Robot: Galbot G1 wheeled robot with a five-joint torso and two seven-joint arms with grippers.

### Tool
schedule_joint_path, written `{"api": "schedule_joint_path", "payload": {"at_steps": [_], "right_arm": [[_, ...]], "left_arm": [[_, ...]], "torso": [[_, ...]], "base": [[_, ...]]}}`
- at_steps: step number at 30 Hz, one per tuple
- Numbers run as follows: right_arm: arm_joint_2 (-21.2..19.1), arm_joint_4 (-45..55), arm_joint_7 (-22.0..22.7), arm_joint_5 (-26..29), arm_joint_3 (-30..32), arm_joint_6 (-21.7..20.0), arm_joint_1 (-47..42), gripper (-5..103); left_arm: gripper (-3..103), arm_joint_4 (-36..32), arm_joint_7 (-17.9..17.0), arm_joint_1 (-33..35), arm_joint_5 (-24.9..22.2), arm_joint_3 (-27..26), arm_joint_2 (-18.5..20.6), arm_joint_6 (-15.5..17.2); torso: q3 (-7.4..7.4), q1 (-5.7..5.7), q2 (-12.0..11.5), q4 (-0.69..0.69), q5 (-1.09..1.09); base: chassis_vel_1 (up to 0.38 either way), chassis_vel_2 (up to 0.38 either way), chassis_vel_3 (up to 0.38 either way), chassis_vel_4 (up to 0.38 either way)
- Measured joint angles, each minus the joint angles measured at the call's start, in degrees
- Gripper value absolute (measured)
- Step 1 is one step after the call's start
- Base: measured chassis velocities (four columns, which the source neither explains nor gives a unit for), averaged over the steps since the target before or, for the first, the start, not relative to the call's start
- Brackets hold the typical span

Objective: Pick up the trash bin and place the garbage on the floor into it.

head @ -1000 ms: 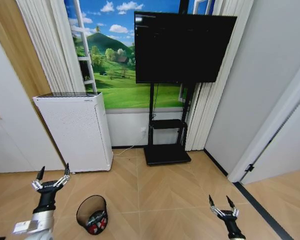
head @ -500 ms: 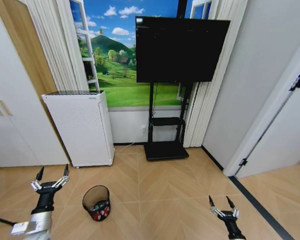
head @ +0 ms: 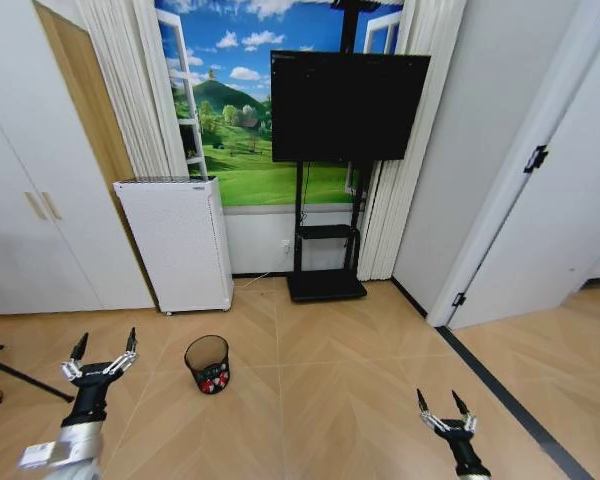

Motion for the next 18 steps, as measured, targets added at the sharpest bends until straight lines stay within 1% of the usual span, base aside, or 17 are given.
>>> {"api": "schedule_joint_path", "payload": {"at_steps": [1, 2, 3, 4, 5, 6, 7, 8, 9, 10, 11, 12, 13, 14, 16, 17, 18], "right_arm": [[0.00, 0.00, 0.00, 0.00, 0.00, 0.00, 0.00, 100], [-0.51, 1.07, 0.59, 0.34, 0.01, -1.45, -0.83, 100], [-1.56, 2.60, 1.27, 0.68, 0.02, -4.00, -1.83, 100], [-1.56, 2.60, 1.27, 0.68, 0.02, -4.00, -1.83, 100], [-2.88, 3.94, 2.10, 0.88, -0.08, -5.88, -2.54, 100], [-4.98, 5.94, 2.84, 1.27, -0.24, -7.92, -3.07, 100], [-4.98, 5.94, 2.84, 1.27, -0.24, -7.92, -3.07, 100], [-6.46, 7.27, 3.30, 1.64, -0.29, -9.18, -3.32, 100], [-9.87, 11.06, 4.81, 2.41, -0.20, -11.86, -3.57, 100], [-9.87, 11.06, 4.81, 2.41, -0.20, -11.86, -3.57, 100], [-12.13, 13.74, 5.90, 2.88, 0.10, -13.52, -3.60, 100], [-12.13, 13.74, 5.90, 2.88, 0.10, -13.52, -3.60, 100], [-14.49, 16.63, 7.19, 3.59, 0.67, -15.39, -3.49, 100], [-17.08, 20.02, 8.81, 4.94, 1.59, -17.90, -3.35, 100], [-17.99, 21.22, 9.29, 5.68, 1.99, -18.61, -3.26, 100], [-19.54, 23.28, 10.19, 7.25, 2.65, -20.04, -3.16, 100], [-21.42, 25.97, 11.77, 9.15, 3.57, -22.27, -3.27, 100]], "left_arm": [[100, 0.00, 0.00, 0.00, 0.00, 0.00, 0.00, 0.00], [100, -0.91, -1.29, 0.10, 0.32, 0.25, 0.19, 0.82], [100, -2.27, -3.49, 0.46, 0.81, 0.91, 0.63, 2.96], [100, -2.27, -3.49, 0.46, 0.81, 0.91, 0.63, 2.96], [100, -3.68, -5.25, 0.81, 1.02, 1.64, 1.24, 5.07], [100, -6.30, -7.71, 1.20, 1.11, 2.97, 2.61, 8.25], [100, -6.30, -7.71, 1.20, 1.11, 2.97, 2.61, 8.25], [100, -7.67, -8.76, 1.26, 1.10, 3.56, 3.34, 9.57], [100, -11.37, -11.15, 1.32, 0.19, 4.86, 5.18, 12.39], [100, -11.37, -11.15, 1.32, 0.19, 4.86, 5.18, 12.39], [100, -14.54, -13.06, 1.42, -1.13, 5.75, 6.66, 14.84], [100, -14.54, -13.06, 1.42, -1.13, 5.75, 6.66, 14.84], [100, -17.88, -15.21, 1.48, -2.34, 6.37, 8.47, 17.02], [100, -21.44, -17.21, 1.64, -3.92, 6.79, 11.12, 19.51], [100, -22.32, -17.69, 1.67, -4.39, 6.81, 11.91, 20.11], [100, -24.01, -18.60, 1.77, -5.45, 6.82, 13.61, 21.33], [100, -25.80, -19.82, 1.84, -7.14, 6.68, 15.74, 22.87]], "torso": [[0.00, 0.00, 0.00, 0.00, 0.00], [0.00, 0.00, 0.01, -0.01, -0.02], [-0.01, -0.01, 0.01, 0.00, -0.15], [-0.01, -0.01, 0.01, 0.00, -0.15], [-0.01, -0.02, 0.01, -0.02, -0.12], [-0.01, -0.02, 0.01, -0.02, 0.00], [-0.01, -0.02, 0.01, -0.02, 0.00], [-0.02, -0.03, 0.02, -0.02, -0.02], [-0.02, -0.03, 0.01, 0.02, -0.10], [-0.02, -0.03, 0.01, 0.02, -0.10], [-0.01, -0.03, 0.00, -0.03, -0.12], [-0.01, -0.03, 0.00, -0.03, -0.12], [0.00, -0.01, 0.00, -0.02, -0.02], [0.01, 0.03, -0.02, -0.01, -0.04], [0.02, 0.04, -0.03, 0.00, -0.09], [0.03, 0.07, -0.04, 0.01, -0.11], [0.03, 0.08, -0.04, 0.03, -0.05]], "base": [[0.354, -0.354, -0.374, 0.345], [0.321, -0.335, -0.323, 0.345], [0.321, -0.266, -0.305, 0.326], [0.321, -0.266, -0.305, 0.326], [0.292, -0.266, -0.305, 0.272], [0.172, -0.212, -0.269, 0.158], [0.172, -0.212, -0.269, 0.158], [0.172, -0.107, -0.154, 0.158], [0.051, 0.041, -0.063, 0.090], [0.051, 0.041, -0.063, 0.090], [0.000, 0.000, 0.000, 0.000], [0.000, 0.000, 0.000, 0.000], [-0.054, -0.018, -0.014, -0.049], [-0.098, 0.043, 0.080, -0.049], [-0.098, 0.043, 0.098, -0.066], [-0.098, 0.046, 0.098, -0.066], [-0.079, 0.097, 0.079, -0.052]]}}
